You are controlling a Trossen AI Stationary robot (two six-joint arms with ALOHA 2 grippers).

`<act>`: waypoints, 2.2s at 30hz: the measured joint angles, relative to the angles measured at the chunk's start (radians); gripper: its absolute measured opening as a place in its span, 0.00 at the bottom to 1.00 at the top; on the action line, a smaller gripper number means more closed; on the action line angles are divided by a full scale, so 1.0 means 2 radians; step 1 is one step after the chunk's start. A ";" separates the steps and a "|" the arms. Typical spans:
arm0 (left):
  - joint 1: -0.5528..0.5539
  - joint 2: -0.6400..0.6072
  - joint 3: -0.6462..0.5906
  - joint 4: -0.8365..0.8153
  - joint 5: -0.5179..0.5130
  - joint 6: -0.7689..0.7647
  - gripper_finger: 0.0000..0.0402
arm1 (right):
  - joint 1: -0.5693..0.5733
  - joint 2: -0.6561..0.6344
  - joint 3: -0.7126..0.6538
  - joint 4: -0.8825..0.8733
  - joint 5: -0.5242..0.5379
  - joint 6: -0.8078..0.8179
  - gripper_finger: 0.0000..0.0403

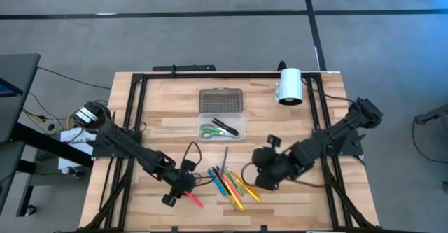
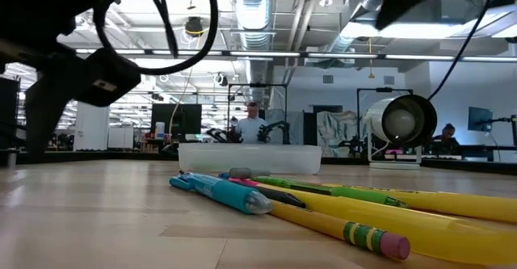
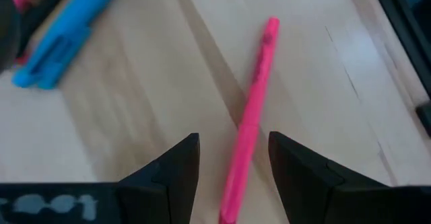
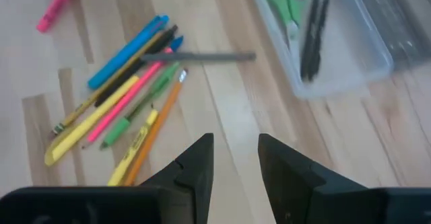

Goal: Pick & place school supplies into a supply box
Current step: Put the pink pen into the supply box

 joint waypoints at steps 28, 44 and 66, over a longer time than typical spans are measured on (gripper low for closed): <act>0.001 0.050 0.001 0.027 0.029 0.050 0.42 | 0.159 0.001 -0.027 -0.138 0.062 0.391 0.28; 0.004 0.050 0.001 0.016 0.011 0.040 0.19 | 0.160 0.001 -0.027 -0.151 0.064 0.390 0.28; 0.008 0.049 0.001 0.004 0.001 0.002 0.12 | 0.160 0.001 -0.027 -0.169 0.066 0.390 0.28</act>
